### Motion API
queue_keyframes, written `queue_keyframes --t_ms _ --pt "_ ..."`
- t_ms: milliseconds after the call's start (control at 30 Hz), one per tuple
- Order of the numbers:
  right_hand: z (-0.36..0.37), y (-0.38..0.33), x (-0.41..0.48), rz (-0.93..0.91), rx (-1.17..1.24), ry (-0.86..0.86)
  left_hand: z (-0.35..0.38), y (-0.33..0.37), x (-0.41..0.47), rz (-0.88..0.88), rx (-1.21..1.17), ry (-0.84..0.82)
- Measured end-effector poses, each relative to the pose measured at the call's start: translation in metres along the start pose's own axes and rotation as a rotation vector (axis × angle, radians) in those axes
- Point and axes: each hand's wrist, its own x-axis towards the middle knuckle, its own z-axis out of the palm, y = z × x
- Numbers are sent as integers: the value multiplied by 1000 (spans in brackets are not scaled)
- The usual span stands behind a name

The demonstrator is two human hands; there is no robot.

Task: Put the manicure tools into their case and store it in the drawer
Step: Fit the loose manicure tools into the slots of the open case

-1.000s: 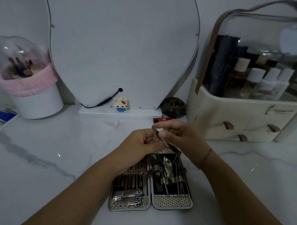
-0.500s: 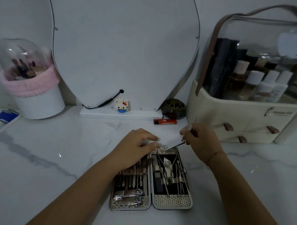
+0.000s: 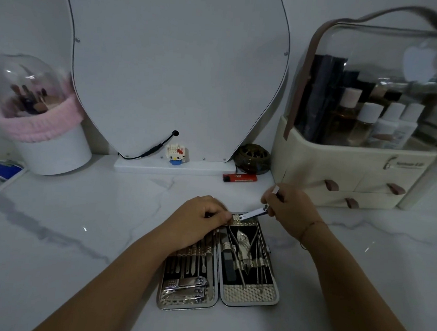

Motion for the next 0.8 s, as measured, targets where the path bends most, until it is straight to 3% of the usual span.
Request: queue_keyframes --t_ms 267,600,800 --pt "-6 0 -1 118 152 -194 -3 3 -1 -61 -96 38" --pt "-7 0 -5 -70 124 -382 -4 4 -3 -91 -75 68" --pt "-19 2 -4 -159 132 -328 -14 -6 -3 -151 -22 133"
